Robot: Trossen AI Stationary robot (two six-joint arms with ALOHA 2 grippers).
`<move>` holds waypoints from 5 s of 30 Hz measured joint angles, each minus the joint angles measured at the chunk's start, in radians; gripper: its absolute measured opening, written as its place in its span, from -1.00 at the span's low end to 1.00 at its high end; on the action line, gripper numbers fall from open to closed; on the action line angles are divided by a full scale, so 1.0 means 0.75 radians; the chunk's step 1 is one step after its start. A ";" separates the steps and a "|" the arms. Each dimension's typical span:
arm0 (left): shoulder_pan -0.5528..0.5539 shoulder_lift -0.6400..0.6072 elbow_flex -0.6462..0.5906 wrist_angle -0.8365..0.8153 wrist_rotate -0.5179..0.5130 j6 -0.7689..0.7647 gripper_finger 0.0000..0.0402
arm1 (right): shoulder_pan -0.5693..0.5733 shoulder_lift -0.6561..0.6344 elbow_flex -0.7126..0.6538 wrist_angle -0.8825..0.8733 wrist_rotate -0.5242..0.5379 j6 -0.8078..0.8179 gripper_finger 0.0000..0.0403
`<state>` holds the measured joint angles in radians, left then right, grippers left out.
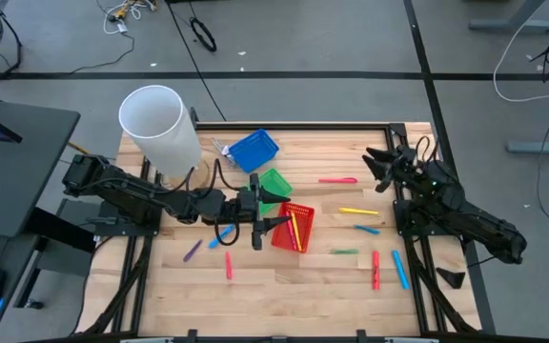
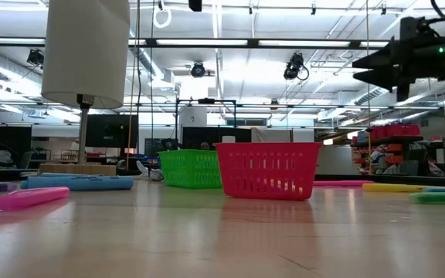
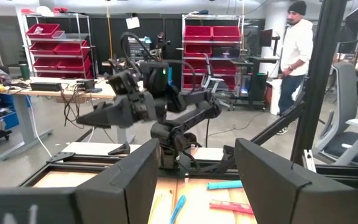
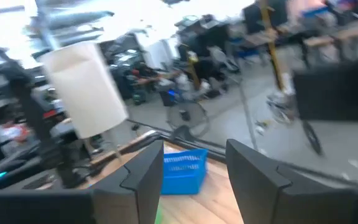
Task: Pick & Place Markers
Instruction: Put the small green pen into the blue bin
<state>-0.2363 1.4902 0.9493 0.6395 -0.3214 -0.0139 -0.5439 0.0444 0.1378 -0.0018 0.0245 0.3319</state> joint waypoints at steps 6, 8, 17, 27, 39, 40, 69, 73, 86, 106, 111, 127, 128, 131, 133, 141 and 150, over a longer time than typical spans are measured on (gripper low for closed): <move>-0.001 0.000 0.000 0.001 0.000 -0.001 0.08 | 0.012 0.165 0.283 -0.274 0.107 0.135 -0.13; -0.001 0.000 0.000 0.001 0.000 -0.001 0.08 | 0.012 0.247 0.380 -0.389 0.125 0.212 -0.13; -0.001 0.000 0.000 0.012 0.002 -0.002 0.08 | 0.012 0.643 0.743 -0.829 0.024 0.810 -0.13; -0.001 0.000 0.000 0.057 0.063 -0.001 0.08 | 0.061 0.919 0.943 -0.900 -0.301 1.157 -0.13; -0.001 0.000 0.000 0.091 0.085 -0.002 0.08 | 0.351 1.027 0.985 -0.898 -0.301 1.174 -0.13; -0.001 0.000 0.000 0.094 0.085 -0.002 0.08 | 0.382 1.036 0.985 -0.898 -0.301 1.164 -0.13; -0.004 0.001 0.000 0.150 0.085 -0.072 0.08 | 1.164 1.468 0.986 -0.998 -0.210 0.414 -0.13; -0.004 0.001 0.000 0.150 0.085 -0.072 0.08 | 1.238 1.543 0.986 -1.054 -0.097 0.388 -0.13; -0.004 0.001 0.000 0.151 0.085 -0.073 0.08 | 1.290 1.842 0.986 -1.075 -0.040 0.209 -0.13; -0.004 0.001 0.000 0.150 0.085 -0.071 0.08 | 1.294 2.076 0.929 -0.876 -0.054 0.101 -0.13; -0.004 0.001 0.000 0.156 0.085 -0.071 0.08 | 1.299 2.152 0.935 -0.892 -0.047 0.102 -0.13; -0.004 0.001 0.000 0.159 0.085 -0.071 0.08 | 1.316 2.167 0.930 -0.861 -0.022 0.105 -0.81; -0.004 0.001 0.000 0.159 0.085 -0.071 0.08 | 1.316 2.167 0.930 -0.859 -0.022 0.111 -0.85; -0.004 0.001 0.000 0.159 0.085 -0.071 0.08 | 1.316 2.167 0.930 -0.856 -0.022 0.142 -0.91; -0.004 0.001 0.000 0.159 0.085 -0.071 0.08 | 1.316 2.168 0.929 -0.855 -0.022 0.150 -0.90; -0.004 0.001 0.000 0.159 0.085 -0.071 0.08 | 1.315 2.099 0.924 -0.918 -0.038 0.200 -0.90; -0.004 0.001 0.000 0.160 0.085 -0.070 0.08 | 1.314 1.826 0.926 -1.175 -0.050 0.289 -0.90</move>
<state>-0.2395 1.4906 0.9493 0.7592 -0.2573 -0.0666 0.4419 1.4140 0.8325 -0.8834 -0.0129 0.5483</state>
